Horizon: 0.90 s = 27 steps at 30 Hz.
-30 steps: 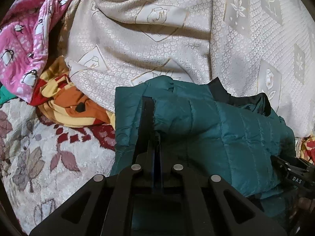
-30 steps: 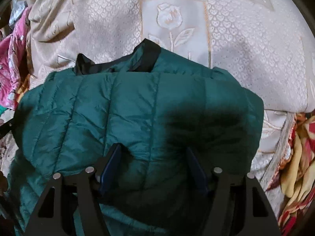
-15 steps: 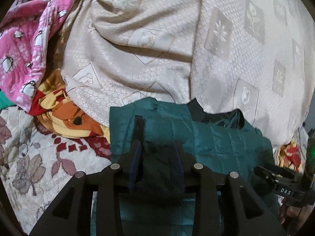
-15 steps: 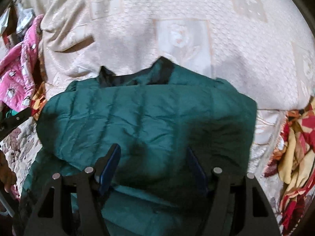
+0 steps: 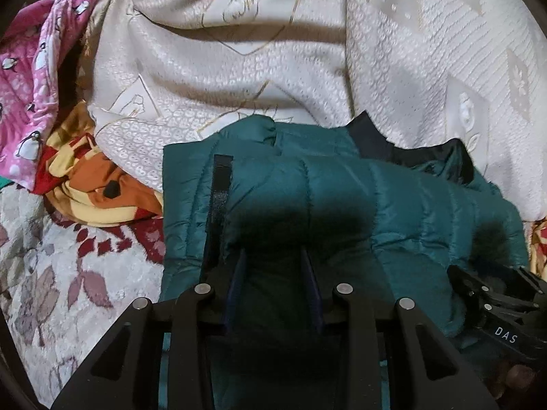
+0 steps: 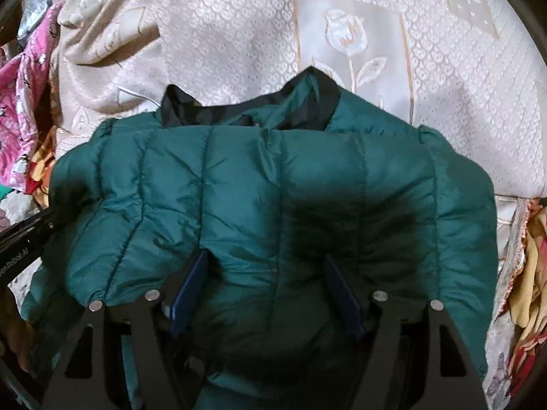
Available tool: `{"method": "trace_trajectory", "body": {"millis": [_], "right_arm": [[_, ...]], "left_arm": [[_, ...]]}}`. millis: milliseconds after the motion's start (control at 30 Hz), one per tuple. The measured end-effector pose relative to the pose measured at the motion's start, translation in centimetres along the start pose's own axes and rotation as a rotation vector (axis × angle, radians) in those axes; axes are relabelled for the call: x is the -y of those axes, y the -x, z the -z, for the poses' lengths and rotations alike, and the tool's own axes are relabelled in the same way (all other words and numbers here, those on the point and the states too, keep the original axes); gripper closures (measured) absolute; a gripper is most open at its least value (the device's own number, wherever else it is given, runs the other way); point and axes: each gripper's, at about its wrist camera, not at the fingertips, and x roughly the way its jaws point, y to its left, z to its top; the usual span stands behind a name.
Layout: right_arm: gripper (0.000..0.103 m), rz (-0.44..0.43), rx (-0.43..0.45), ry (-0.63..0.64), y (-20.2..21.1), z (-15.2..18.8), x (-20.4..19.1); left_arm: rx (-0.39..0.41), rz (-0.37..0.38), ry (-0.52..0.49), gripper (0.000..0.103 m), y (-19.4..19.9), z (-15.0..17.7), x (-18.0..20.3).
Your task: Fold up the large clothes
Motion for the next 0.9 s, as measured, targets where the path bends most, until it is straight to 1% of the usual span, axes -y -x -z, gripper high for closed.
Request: {"method": "trace_trajectory", "body": {"millis": [67,133,233,300,333,400,467,533,567,633,767,900], "right_arm": [[0.028,0.009,-0.006,0.004,-0.4,-0.2,0.0],[0.028,-0.003,-0.015,0.001,-0.2,-0.4,0.1],[0.028,-0.08,-0.018,-0.011,1.6,-0.7,0.8],[0.028,-0.101,0.015,-0.025,3.6,-0.6,1.8],[0.028,-0.088,0.039,-0.02,4.8,-0.5,2.4],[0.028,-0.054,0.056,-0.009,5.9,-0.2,3.5],[0.028,-0.009,0.053,0.003,6.2,0.2,4.8],[0.028,0.034,0.023,0.006,5.3,0.4,5.9],[0.028,0.032,0.013,-0.001,4.7,0.6,6.4],[0.028,0.038,0.014,0.007,4.1,0.9,6.2],[0.028,0.091,-0.006,0.049,2.2,0.8,5.5],[0.027,0.085,-0.015,0.024,1.8,0.9,5.6]], "left_arm": [[-0.004,-0.01,-0.015,0.091,-0.5,0.1,0.3],[-0.008,-0.013,-0.019,0.091,-0.8,0.1,0.3],[-0.005,-0.001,-0.012,0.091,-0.9,0.1,0.0],[-0.004,0.003,-0.01,0.091,-0.9,0.2,-0.1],[-0.002,0.002,-0.009,0.091,-0.9,0.2,-0.1],[0.0,-0.004,-0.009,0.091,-0.9,0.2,0.1],[-0.001,-0.011,-0.012,0.091,-1.1,0.0,0.2],[-0.002,-0.014,-0.016,0.091,-1.2,0.0,0.5],[-0.003,-0.014,-0.018,0.091,-1.3,-0.1,0.6],[-0.003,-0.019,-0.022,0.091,-1.5,-0.1,0.9],[-0.004,-0.031,-0.035,0.091,-1.9,-0.1,1.5],[-0.009,-0.033,-0.041,0.091,-2.1,-0.2,1.7]]}}
